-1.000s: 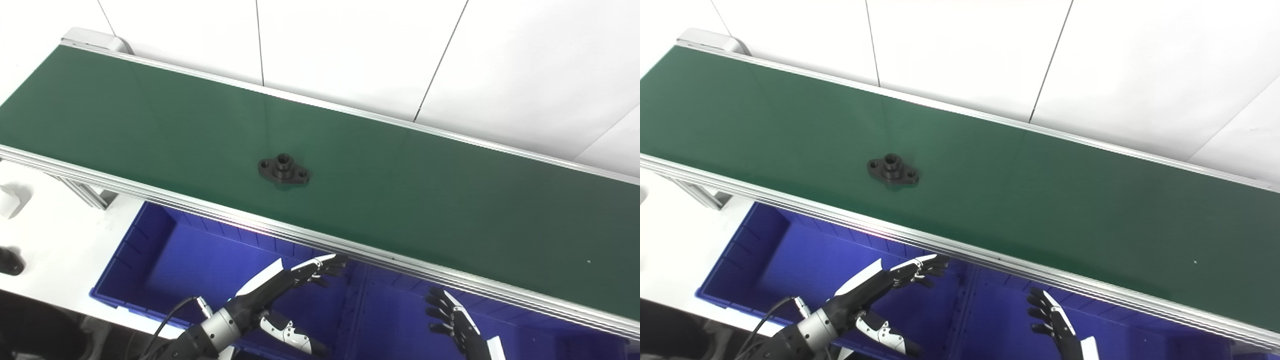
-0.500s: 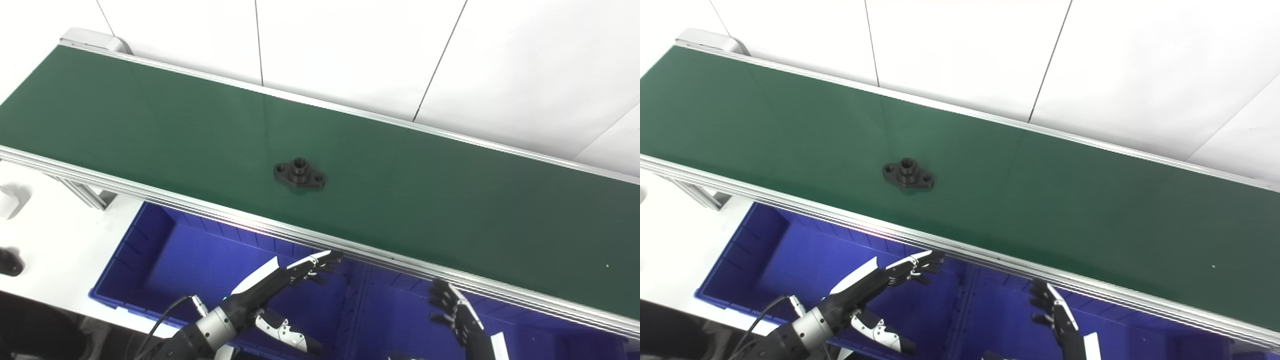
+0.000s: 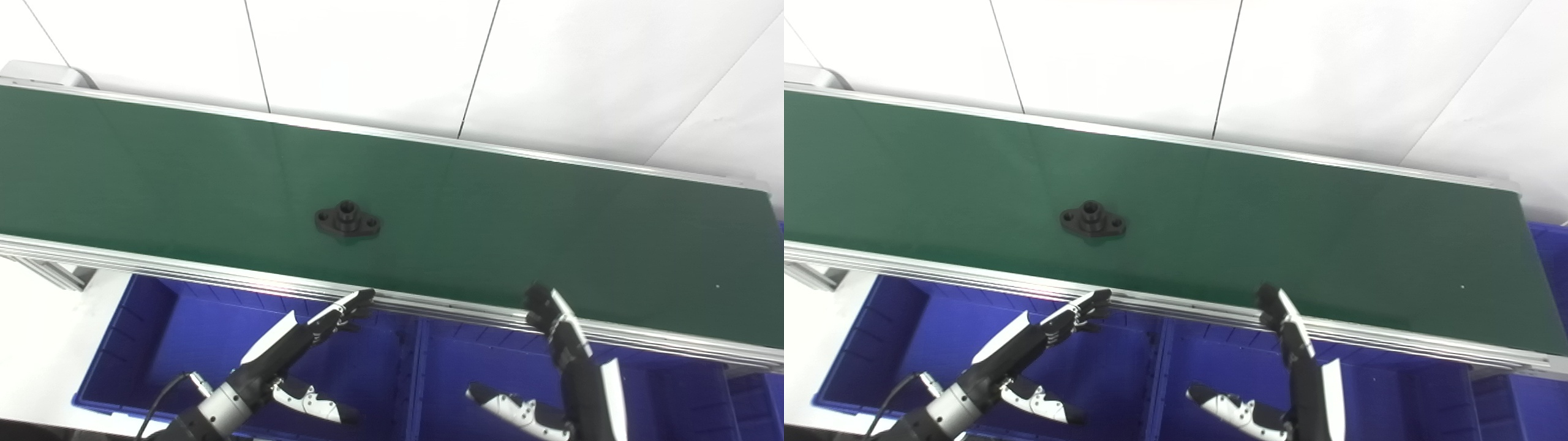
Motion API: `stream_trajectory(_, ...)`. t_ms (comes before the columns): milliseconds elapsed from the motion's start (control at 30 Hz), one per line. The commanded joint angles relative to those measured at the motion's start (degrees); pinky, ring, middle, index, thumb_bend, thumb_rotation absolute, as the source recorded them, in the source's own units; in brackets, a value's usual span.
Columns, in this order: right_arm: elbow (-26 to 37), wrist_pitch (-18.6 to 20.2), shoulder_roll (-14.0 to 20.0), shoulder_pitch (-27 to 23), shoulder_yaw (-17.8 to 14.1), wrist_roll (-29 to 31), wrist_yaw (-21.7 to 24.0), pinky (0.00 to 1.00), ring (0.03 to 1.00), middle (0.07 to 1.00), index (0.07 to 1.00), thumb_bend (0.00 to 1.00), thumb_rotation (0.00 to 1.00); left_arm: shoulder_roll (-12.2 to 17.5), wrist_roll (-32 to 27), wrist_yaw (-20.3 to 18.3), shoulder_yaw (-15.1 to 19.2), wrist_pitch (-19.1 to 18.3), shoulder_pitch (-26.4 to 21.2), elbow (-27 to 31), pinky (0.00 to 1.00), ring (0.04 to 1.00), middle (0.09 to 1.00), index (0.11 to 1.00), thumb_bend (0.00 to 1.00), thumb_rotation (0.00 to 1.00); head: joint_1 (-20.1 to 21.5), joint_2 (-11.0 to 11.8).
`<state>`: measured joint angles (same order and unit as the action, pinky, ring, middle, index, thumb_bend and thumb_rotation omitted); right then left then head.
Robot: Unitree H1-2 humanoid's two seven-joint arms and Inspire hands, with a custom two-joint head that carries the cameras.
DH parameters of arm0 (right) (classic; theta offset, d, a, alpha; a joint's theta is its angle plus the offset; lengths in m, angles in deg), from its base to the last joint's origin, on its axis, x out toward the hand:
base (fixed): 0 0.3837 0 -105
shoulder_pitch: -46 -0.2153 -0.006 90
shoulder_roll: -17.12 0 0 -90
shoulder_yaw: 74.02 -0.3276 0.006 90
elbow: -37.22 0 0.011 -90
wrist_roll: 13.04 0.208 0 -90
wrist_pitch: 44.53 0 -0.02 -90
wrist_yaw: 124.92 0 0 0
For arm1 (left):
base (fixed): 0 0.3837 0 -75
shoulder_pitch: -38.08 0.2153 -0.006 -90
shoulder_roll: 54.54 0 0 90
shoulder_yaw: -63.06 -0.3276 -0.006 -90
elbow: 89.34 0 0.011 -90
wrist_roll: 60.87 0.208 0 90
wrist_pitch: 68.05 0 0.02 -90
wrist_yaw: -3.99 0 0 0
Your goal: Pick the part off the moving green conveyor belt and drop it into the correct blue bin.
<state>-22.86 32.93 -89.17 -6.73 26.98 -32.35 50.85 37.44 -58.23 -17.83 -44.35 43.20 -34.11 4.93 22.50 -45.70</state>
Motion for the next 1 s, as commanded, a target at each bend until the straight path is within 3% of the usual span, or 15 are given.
stream_trajectory(0, 2.3, 1.4, -0.7, -1.8, -0.4, -0.6, 0.3, 0.85, 0.857, 0.852, 0.87, 0.83, 0.3, 0.4, -0.9, -0.2, 0.2, 0.8, -0.8, 1.3, 0.84, 0.909, 0.948, 0.952, 0.73, 0.28, -0.1, -0.1)
stream_trajectory(233, 5.0, 9.0, -1.2, -9.1, -2.3, -4.9, 2.6, 0.73, 0.808, 0.828, 0.851, 0.84, 0.32, 1.2, -2.0, -1.4, 0.5, 0.2, -1.3, 1.3, 0.84, 0.907, 0.947, 0.951, 0.73, 0.25, 1.3, 0.0)
stream_trajectory(567, 5.8, 18.4, 1.1, -20.4, -4.0, -9.5, 7.9, 0.77, 0.801, 0.81, 0.842, 0.82, 0.31, 1.6, -2.0, -2.2, 0.7, 1.2, -1.9, 0.5, 0.79, 0.878, 0.926, 0.936, 0.75, 0.27, 1.7, 0.3)
stream_trajectory(967, -0.7, 24.5, 4.5, -31.8, -3.8, -10.9, 12.4, 0.76, 0.805, 0.812, 0.839, 0.82, 0.28, 1.5, -2.4, -2.4, 0.6, 2.7, -2.6, -1.1, 0.79, 0.868, 0.915, 0.923, 0.76, 0.26, 2.4, 1.3)
